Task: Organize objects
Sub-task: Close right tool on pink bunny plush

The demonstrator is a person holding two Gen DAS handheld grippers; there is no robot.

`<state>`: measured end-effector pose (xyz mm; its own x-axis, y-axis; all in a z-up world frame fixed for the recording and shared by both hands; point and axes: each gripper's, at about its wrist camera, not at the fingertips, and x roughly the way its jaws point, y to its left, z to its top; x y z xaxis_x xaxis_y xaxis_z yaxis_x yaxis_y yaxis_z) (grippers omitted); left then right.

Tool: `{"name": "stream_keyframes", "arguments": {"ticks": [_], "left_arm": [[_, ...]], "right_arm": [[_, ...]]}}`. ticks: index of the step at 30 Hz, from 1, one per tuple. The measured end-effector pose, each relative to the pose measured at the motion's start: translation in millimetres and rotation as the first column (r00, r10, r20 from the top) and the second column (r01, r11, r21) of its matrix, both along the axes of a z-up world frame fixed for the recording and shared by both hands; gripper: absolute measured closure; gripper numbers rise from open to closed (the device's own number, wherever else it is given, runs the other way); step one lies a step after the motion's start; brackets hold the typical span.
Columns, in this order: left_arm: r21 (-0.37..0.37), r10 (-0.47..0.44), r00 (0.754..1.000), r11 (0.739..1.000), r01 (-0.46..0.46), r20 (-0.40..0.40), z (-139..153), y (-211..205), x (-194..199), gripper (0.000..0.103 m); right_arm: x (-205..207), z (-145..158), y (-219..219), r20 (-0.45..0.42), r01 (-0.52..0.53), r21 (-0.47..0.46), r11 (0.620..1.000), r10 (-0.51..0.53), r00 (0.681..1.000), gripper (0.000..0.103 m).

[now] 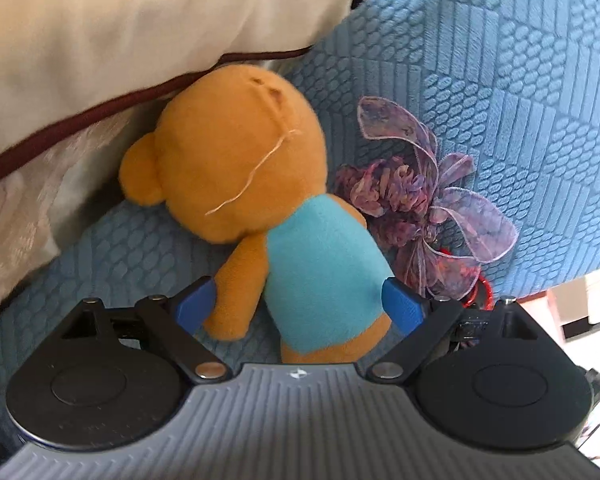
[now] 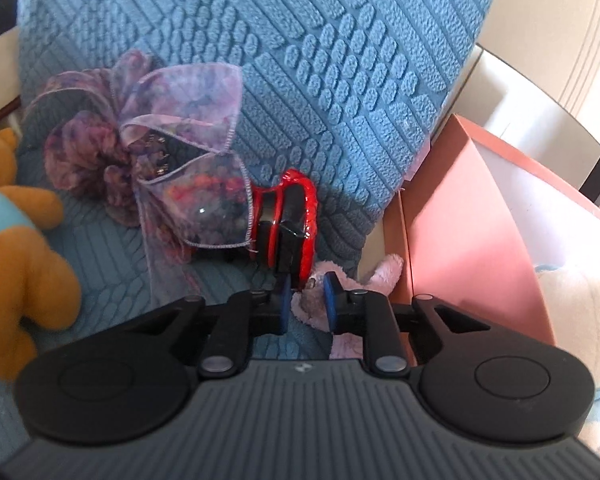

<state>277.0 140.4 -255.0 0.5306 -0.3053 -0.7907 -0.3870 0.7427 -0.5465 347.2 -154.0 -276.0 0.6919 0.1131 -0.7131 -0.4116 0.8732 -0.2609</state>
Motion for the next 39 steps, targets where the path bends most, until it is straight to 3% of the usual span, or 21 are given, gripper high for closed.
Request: {"name": "stream_keyframes", "arguments": {"ticks": [11,13,15,17,22,25,29,39], "left_arm": [[-0.061,-0.012,0.999,0.998,0.01,-0.035,-13.4,-0.6,-5.1,0.011],[-0.078,-0.008,0.999,0.997,0.005,-0.037,-15.0,-0.2,-5.1,0.011],[-0.092,-0.006,0.999,0.996,0.003,-0.036,-16.4,-0.2,-4.2,0.011],[-0.102,-0.004,0.999,0.995,0.001,-0.034,-17.6,0.4,-3.3,0.011],[-0.123,-0.001,0.999,0.992,-0.003,-0.034,-21.0,1.0,-0.8,0.012],[-0.126,-0.002,0.999,0.992,-0.003,-0.037,-21.1,0.3,0.7,0.012],[-0.13,-0.001,0.999,0.992,-0.004,-0.04,-20.9,0.0,1.5,0.012],[-0.148,-0.017,0.999,0.989,0.012,-0.033,-20.3,-3.3,-2.5,0.012]], "right_arm": [[-49.4,3.2,-14.3,0.034,-0.06,0.008,0.998,0.059,0.998,0.094],[-37.4,4.2,-10.5,0.048,-0.045,-0.012,0.999,0.046,0.998,0.087],[-19.7,0.6,0.9,0.068,-0.035,-0.048,0.998,0.038,0.997,0.066],[-11.8,-5.6,7.0,0.086,-0.035,-0.064,0.997,0.041,0.995,0.066],[8.7,-26.2,15.8,0.07,-0.017,-0.107,0.994,0.024,0.997,0.068],[8.1,-30.8,20.6,0.086,-0.022,-0.159,0.987,0.036,0.996,0.085],[3.1,-24.9,19.4,0.077,-0.026,-0.151,0.988,0.038,0.996,0.091],[-30.0,-5.9,-2.1,0.026,-0.058,-0.081,0.995,0.061,0.998,0.092]]}}
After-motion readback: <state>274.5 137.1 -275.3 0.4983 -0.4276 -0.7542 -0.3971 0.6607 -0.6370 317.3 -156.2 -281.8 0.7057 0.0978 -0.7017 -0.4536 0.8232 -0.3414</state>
